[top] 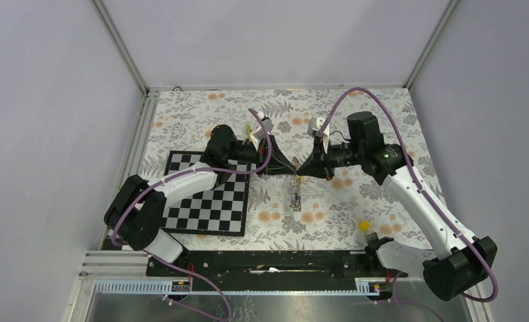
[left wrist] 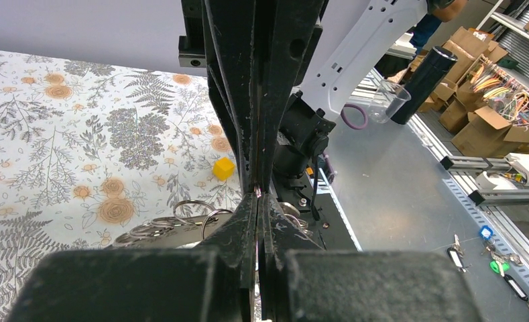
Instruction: Put the keys on the keyring
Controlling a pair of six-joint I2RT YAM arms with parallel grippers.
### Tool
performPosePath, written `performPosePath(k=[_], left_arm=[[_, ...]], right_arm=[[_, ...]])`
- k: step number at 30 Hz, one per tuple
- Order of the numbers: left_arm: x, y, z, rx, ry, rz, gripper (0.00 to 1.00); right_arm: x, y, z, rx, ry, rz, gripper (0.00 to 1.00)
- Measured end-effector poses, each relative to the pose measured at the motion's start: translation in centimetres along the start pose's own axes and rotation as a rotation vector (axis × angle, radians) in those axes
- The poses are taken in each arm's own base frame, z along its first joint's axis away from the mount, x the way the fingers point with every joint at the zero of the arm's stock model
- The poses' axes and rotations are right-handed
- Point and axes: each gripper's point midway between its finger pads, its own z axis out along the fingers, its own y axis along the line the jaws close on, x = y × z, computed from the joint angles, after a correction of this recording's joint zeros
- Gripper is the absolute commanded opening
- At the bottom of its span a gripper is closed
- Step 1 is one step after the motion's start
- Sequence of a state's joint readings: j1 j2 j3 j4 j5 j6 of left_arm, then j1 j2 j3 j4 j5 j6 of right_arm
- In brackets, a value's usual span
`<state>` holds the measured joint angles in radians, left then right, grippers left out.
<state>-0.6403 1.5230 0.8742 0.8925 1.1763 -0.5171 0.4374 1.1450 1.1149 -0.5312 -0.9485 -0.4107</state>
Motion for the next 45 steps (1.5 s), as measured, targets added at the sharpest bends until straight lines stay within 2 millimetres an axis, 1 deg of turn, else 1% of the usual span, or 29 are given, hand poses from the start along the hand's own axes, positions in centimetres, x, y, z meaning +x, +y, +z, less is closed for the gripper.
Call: performPosePath(k=[3, 4, 7, 9, 11, 13, 16, 17, 21, 26, 38, 40, 42, 43, 45], left_arm=[[0.0, 0.0, 0.0, -0.001, 0.001, 0.002, 0.0], [0.1, 0.1, 0.0, -0.001, 0.003, 0.005, 0.03], [0.6, 0.4, 0.0, -0.009, 0.017, 0.02, 0.22], [1.1, 0.9, 0.0, -0.021, 0.044, 0.036, 0.31], [1.3, 1.7, 0.0, -0.042, 0.085, 0.05, 0.36], [0.9, 2.4, 0.0, -0.063, 0.12, 0.085, 0.41], [0.3, 3.0, 0.1, -0.083, 0.157, 0.155, 0.43], [0.4, 3.1, 0.1, -0.083, 0.168, 0.168, 0.43], [1.9, 2.9, 0.2, -0.08, 0.214, 0.171, 0.4], [2.8, 2.5, 0.5, -0.068, 0.24, 0.178, 0.33], [3.2, 2.4, 0.6, -0.062, 0.253, 0.172, 0.17], [3.2, 2.5, 0.7, -0.059, 0.254, 0.17, 0.1], [3.3, 2.5, 0.8, -0.057, 0.256, 0.165, 0.0], [3.3, 2.5, 0.8, -0.056, 0.257, 0.161, 0.0], [3.3, 2.5, 0.8, -0.056, 0.257, 0.15, 0.0]], right_arm=[[0.0, 0.0, 0.0, -0.002, 0.0, 0.002, 0.0], [0.1, 0.0, 0.0, -0.002, 0.003, 0.001, 0.0], [0.6, -0.2, -0.1, 0.012, 0.024, 0.004, 0.0], [1.2, -0.3, -0.2, 0.028, 0.06, 0.019, 0.0], [1.7, -0.7, -0.2, 0.05, 0.098, 0.03, 0.0], [2.0, -1.0, -0.1, 0.064, 0.137, 0.039, 0.0], [2.4, -1.3, 0.1, 0.077, 0.186, 0.053, 0.0], [2.6, -1.4, 0.1, 0.081, 0.195, 0.056, 0.0], [3.0, -1.5, 0.0, 0.091, 0.224, 0.072, 0.0], [3.2, -1.3, -0.1, 0.089, 0.233, 0.082, 0.0], [3.2, -1.3, -0.1, 0.087, 0.233, 0.081, 0.0], [3.2, -1.3, -0.1, 0.087, 0.233, 0.081, 0.0], [3.2, -1.3, -0.1, 0.088, 0.233, 0.081, 0.0], [3.3, -1.3, -0.1, 0.088, 0.234, 0.081, 0.0], [3.3, -1.3, -0.1, 0.089, 0.235, 0.082, 0.05]])
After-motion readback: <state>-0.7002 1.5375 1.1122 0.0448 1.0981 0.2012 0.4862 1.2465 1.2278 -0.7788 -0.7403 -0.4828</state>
